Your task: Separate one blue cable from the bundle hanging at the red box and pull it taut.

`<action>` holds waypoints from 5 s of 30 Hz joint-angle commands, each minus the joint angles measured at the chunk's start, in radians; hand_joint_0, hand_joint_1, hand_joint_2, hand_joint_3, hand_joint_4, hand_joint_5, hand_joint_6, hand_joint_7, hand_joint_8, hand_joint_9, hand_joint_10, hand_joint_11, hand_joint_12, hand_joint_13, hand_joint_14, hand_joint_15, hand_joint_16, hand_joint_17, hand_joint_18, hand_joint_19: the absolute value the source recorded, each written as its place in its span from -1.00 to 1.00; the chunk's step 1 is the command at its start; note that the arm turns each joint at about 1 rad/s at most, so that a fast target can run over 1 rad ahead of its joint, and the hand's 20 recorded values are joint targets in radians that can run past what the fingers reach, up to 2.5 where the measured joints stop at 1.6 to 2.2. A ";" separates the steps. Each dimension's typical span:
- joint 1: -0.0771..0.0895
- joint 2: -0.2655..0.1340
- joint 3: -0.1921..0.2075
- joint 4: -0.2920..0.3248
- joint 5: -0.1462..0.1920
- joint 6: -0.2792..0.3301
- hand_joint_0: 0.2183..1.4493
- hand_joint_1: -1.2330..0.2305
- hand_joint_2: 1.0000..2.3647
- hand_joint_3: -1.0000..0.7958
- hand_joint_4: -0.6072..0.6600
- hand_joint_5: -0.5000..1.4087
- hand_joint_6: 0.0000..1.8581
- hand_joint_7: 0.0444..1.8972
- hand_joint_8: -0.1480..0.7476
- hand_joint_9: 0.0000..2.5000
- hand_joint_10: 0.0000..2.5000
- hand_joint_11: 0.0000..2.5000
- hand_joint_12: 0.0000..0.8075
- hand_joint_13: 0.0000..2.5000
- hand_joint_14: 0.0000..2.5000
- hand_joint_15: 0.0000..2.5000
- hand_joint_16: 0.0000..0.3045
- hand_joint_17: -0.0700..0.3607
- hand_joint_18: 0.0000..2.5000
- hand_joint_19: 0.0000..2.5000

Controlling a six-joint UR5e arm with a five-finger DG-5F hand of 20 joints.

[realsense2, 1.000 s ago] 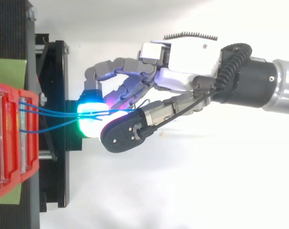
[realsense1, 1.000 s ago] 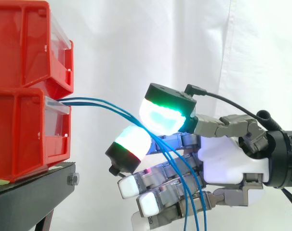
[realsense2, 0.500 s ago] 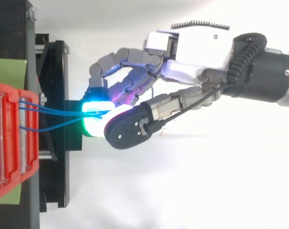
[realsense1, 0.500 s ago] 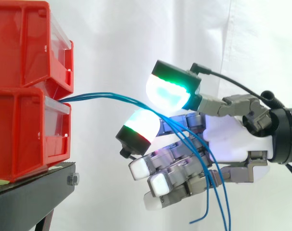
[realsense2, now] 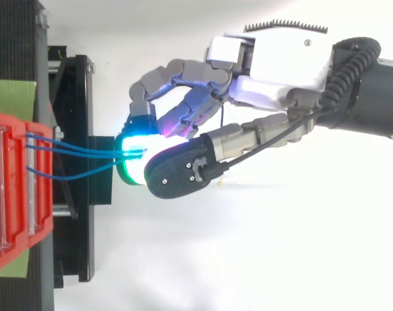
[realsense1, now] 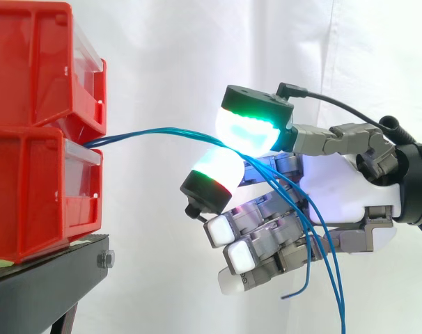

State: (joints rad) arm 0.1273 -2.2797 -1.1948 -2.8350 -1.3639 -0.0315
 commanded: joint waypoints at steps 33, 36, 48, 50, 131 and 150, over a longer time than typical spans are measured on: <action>0.000 0.000 0.001 0.002 0.011 0.004 -0.37 0.04 -0.97 -0.19 0.27 -0.65 -0.10 0.34 0.17 -0.20 -0.98 -0.47 -0.05 -0.22 -0.98 -0.58 -0.68 -0.17 -0.47 -0.63; 0.000 0.000 0.001 0.000 0.012 0.004 -0.39 -0.11 -0.97 -0.12 0.29 -0.66 -0.10 0.34 0.17 -0.22 -0.98 -0.46 -0.04 -0.22 -0.98 -0.57 -0.68 -0.16 -0.47 -0.64; 0.000 0.000 0.000 0.002 0.012 0.004 -0.40 -0.12 -1.00 -0.41 0.31 -0.67 -0.07 0.29 0.15 -0.24 -0.98 -0.46 -0.05 -0.22 -0.98 -0.58 -0.68 -0.16 -0.46 -0.64; 0.000 0.000 0.001 0.002 0.012 0.004 -0.41 -0.07 -1.00 -0.44 0.31 -0.67 -0.08 0.29 0.16 -0.23 -0.98 -0.46 -0.04 -0.21 -0.98 -0.58 -0.68 -0.16 -0.45 -0.64; 0.005 -0.001 0.000 0.011 0.020 0.022 -0.37 0.05 -1.00 -0.44 0.26 -0.67 -0.09 0.33 0.13 -0.22 -0.98 -0.44 -0.07 -0.23 -0.98 -0.53 -0.64 -0.11 -0.40 -0.52; 0.005 -0.001 0.000 0.011 0.028 0.027 -0.13 -0.44 -1.00 -0.44 0.16 -0.71 -0.03 0.33 0.07 -0.30 -0.98 -0.40 -0.12 -0.28 -0.98 -0.55 -0.64 -0.10 -0.42 -0.58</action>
State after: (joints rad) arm 0.1319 -2.2811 -1.1948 -2.8234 -1.3364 -0.0046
